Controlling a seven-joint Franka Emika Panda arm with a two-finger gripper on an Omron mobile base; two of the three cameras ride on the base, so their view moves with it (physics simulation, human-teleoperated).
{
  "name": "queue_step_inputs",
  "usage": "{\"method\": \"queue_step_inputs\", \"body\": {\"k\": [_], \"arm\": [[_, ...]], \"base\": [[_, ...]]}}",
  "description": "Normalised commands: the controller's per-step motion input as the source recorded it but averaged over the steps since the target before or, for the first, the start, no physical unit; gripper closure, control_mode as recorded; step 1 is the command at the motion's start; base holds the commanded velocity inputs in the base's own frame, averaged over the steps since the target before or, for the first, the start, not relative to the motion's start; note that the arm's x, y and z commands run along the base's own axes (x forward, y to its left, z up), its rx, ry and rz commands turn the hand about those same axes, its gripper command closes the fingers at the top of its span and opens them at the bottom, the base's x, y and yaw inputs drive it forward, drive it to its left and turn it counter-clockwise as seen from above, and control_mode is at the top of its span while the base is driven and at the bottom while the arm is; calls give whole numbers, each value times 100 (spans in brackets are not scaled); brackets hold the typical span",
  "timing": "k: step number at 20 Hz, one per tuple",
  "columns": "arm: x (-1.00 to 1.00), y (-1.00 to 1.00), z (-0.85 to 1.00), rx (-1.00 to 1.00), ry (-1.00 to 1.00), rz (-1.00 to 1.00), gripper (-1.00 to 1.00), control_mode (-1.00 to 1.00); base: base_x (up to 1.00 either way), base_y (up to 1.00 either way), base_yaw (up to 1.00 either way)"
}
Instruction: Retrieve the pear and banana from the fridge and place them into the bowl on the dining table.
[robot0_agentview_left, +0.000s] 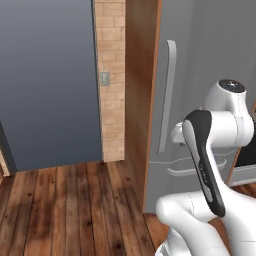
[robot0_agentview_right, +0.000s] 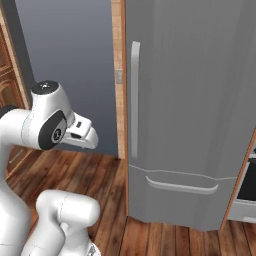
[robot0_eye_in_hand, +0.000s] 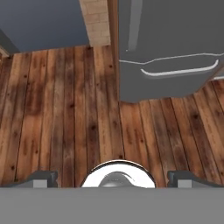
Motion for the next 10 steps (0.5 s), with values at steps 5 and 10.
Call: {"method": "queue_step_inputs", "body": {"k": [5, 10], "arm": [[12, -7, 0, 0, -6, -11, -100, -100], [35, -24, 0, 0, -5, -8, -100, -100]], "base": [[0, 0, 0], [0, 0, 0]]}}
